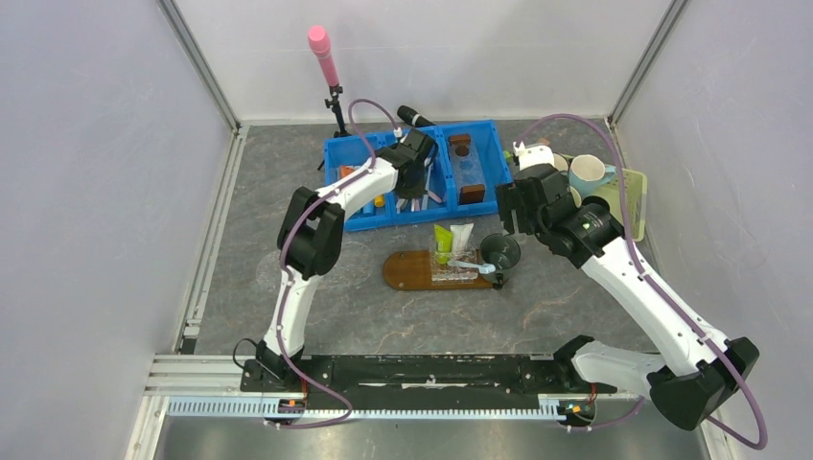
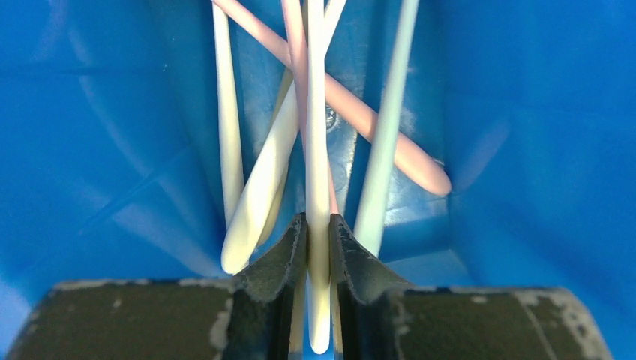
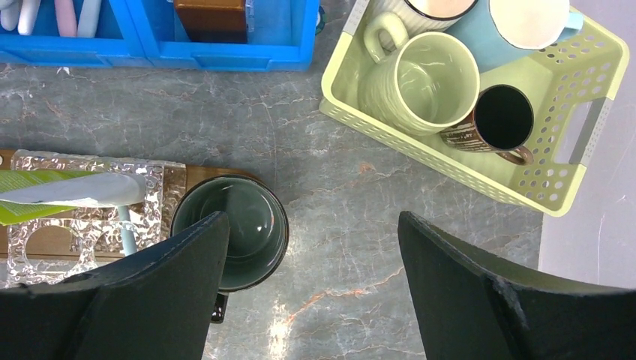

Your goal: Prepare toiletry sets of a toothbrush and toothpaste on the tray

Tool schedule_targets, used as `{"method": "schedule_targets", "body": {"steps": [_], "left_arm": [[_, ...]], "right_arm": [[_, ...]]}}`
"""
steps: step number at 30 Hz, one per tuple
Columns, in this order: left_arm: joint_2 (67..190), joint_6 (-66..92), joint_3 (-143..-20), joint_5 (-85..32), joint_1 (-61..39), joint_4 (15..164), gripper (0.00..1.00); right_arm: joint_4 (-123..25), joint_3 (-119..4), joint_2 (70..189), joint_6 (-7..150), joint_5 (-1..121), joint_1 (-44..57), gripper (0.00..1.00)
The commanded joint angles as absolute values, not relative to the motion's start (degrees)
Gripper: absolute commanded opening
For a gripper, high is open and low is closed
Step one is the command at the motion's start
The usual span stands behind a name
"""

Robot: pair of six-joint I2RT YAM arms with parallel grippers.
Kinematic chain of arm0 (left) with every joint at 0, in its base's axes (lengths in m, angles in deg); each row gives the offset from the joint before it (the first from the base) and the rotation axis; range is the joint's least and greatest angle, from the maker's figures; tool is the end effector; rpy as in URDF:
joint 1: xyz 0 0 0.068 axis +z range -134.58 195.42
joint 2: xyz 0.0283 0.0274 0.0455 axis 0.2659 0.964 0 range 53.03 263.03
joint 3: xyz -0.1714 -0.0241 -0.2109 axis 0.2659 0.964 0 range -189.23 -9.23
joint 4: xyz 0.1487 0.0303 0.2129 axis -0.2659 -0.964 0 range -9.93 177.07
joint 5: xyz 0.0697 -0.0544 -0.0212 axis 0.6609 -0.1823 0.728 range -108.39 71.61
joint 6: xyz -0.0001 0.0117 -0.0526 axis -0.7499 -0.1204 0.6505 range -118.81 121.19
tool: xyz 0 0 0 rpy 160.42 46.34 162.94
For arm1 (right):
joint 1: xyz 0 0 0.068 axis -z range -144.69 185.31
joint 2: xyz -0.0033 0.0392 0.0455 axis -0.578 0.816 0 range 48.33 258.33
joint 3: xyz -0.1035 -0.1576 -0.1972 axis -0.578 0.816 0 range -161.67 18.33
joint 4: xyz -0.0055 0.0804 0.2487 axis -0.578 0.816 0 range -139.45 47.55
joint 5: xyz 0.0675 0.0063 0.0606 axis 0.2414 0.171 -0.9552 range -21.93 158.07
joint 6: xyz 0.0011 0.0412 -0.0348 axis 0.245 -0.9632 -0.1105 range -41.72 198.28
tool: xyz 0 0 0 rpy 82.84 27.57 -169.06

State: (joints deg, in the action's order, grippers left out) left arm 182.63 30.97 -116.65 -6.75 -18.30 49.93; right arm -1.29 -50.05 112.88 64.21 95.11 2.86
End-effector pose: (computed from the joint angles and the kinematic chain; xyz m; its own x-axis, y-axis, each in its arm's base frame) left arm 0.4144 -0.2679 0.1864 -0.8484 -0.0186 -0.5290 0.0423 0.9938 -0.1028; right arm 0.1965 0.1058 0.3542 -0.6214 -0.1387 -0.7711 -0.0540 0.9895 -0.1344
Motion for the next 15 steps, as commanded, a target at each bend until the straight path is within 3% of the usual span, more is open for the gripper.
{"method": "schedule_targets", "body": {"steps": [1,7,15], "left_arm": [[174.5,31.3,-117.0,-7.5,-18.2,50.1,0.14],[168.4,30.8,-115.3,-7.9,-18.2,50.1,0.03],[156.4,26.1,-104.0,-12.0,-18.2,60.7,0.02]], "right_arm": [[-3.3,-49.9,112.0,63.8,94.7,3.2,0.89],[-4.4,-50.4,112.4,64.3,93.1,3.3,0.89],[-6.9,-54.2,113.7,65.8,88.8,3.4,0.89]]}}
